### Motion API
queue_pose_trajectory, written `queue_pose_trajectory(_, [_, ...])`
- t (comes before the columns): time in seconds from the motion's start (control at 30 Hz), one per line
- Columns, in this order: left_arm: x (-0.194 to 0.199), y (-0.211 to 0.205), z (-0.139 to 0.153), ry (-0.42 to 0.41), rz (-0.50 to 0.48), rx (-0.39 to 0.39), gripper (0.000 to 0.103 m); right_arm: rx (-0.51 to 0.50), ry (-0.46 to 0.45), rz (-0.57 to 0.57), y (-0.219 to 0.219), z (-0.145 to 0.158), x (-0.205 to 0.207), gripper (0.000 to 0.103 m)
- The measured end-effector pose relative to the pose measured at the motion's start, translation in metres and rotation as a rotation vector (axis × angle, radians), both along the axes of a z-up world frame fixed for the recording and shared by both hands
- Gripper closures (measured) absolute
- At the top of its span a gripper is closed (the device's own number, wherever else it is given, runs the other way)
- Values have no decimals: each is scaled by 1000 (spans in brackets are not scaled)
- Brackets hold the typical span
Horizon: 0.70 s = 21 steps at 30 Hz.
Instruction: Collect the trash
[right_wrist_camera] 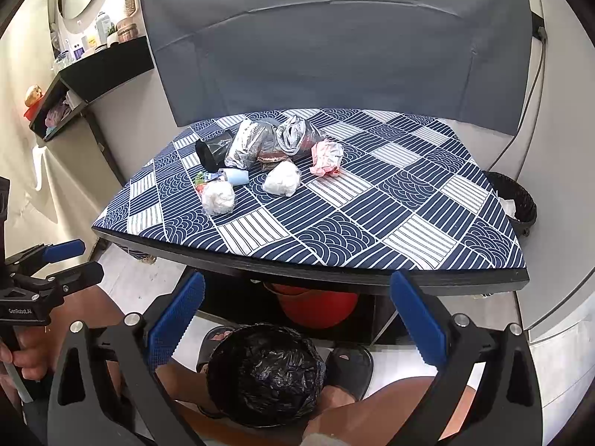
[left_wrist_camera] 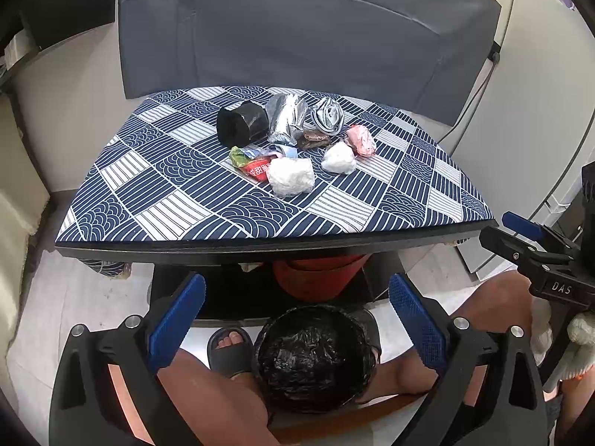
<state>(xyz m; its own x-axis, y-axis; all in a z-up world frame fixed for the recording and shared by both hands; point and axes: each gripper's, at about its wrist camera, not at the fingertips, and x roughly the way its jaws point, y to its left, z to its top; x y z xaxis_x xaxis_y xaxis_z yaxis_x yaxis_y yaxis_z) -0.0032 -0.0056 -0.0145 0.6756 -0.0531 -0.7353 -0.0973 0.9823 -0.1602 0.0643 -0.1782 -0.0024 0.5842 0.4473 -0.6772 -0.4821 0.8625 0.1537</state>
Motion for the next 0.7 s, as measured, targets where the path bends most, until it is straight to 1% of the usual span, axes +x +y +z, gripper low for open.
queue_pose_trajectory(0.7, [0,-3,-1,-2,-5,10,7,6,1,-3,-1,1,0,4])
